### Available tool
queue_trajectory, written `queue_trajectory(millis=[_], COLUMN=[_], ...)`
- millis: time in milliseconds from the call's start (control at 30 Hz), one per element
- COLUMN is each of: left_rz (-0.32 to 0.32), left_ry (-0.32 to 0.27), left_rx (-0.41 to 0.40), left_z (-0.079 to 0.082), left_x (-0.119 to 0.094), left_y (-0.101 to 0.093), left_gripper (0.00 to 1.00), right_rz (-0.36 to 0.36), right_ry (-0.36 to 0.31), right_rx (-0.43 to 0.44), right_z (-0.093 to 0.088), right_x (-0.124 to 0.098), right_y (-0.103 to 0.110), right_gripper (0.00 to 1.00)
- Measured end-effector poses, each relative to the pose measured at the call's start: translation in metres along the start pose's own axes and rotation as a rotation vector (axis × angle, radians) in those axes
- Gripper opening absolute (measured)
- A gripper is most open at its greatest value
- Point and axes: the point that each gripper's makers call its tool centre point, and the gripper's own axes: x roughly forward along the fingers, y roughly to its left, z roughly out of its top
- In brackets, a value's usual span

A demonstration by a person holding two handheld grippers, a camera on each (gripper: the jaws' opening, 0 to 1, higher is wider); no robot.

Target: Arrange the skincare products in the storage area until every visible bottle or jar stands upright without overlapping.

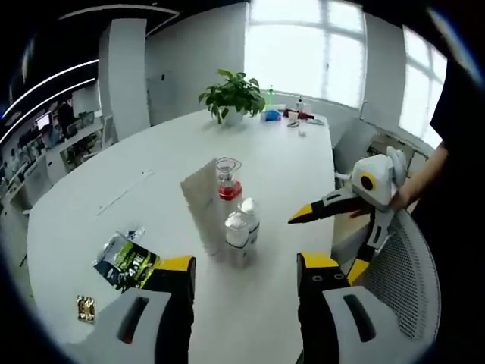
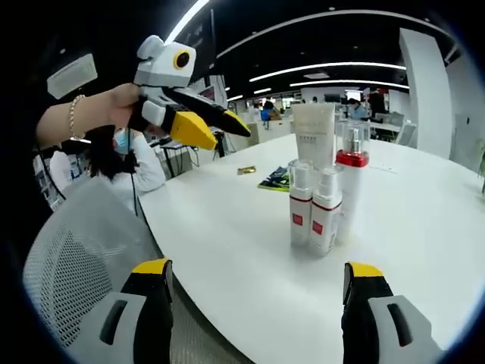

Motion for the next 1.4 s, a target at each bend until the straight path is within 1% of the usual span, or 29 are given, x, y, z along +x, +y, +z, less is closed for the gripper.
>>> queue_trajectory(millis=[167, 200, 267, 367, 467, 567, 600, 667, 833, 933, 1000, 1100, 1167, 1200, 1267, 1400], left_rz=[0.057, 0.073, 0.099, 0.147, 0.166, 0.196, 0.204, 0.216, 0.234, 0.223, 0.220, 0.230, 0.226, 0.224, 0.221, 0.208], left_ry=[-0.009, -0.011, -0.024, -0.044, -0.045, -0.052, -0.058, -0.061, -0.076, -0.078, -0.062, -0.047, -0.067, -0.072, -0.074, -0.059], left_rx=[-0.092, -0.117, -0.149, -0.229, -0.260, -0.292, -0.301, -0.319, -0.351, -0.368, -0.376, -0.385, -0.420, -0.423, -0.421, -0.411], left_z=[-0.021, -0.029, -0.033, -0.048, -0.055, -0.063, -0.066, -0.073, -0.079, -0.088, -0.092, -0.103, -0.106, -0.108, -0.108, -0.115], left_x=[-0.016, -0.021, -0.027, -0.040, -0.051, -0.062, -0.066, -0.074, -0.086, -0.093, -0.094, -0.099, -0.101, -0.102, -0.102, -0.105], left_y=[0.003, 0.008, 0.008, 0.017, 0.016, 0.024, 0.026, 0.033, 0.040, 0.048, 0.047, 0.054, 0.058, 0.060, 0.057, 0.057], left_gripper=[0.59, 0.61, 0.64, 0.71, 0.75, 0.83, 0.86, 0.90, 0.99, 0.99, 0.99, 0.99, 0.99, 0.99, 0.99, 0.99], right_rz=[-0.003, -0.002, 0.001, 0.006, -0.006, 0.000, -0.006, -0.026, -0.066, -0.100, -0.132, -0.168, -0.185, -0.190, -0.206, -0.222], right_ry=[-0.002, -0.005, -0.005, 0.003, -0.006, 0.015, 0.012, 0.005, 0.025, 0.032, 0.054, 0.071, 0.088, 0.092, 0.102, 0.113], right_rx=[0.011, 0.014, 0.017, 0.013, 0.002, 0.004, 0.015, 0.033, 0.044, 0.055, 0.062, 0.075, 0.074, 0.074, 0.075, 0.086], right_z=[-0.001, -0.001, -0.001, -0.001, 0.003, -0.003, -0.003, -0.002, -0.007, -0.009, -0.013, -0.016, -0.019, -0.020, -0.022, -0.024], right_x=[0.000, 0.000, 0.000, 0.002, 0.003, 0.003, 0.002, 0.001, -0.001, -0.003, -0.006, -0.008, -0.010, -0.010, -0.011, -0.013], right_y=[-0.002, -0.002, 0.000, -0.001, -0.005, -0.003, -0.004, -0.009, -0.015, -0.022, -0.027, -0.033, -0.036, -0.037, -0.039, -0.042], right_gripper=[0.99, 0.99, 0.99, 0.99, 0.99, 0.99, 0.99, 0.99, 0.99, 0.99, 0.98, 0.97, 0.97, 0.97, 0.96, 0.96])
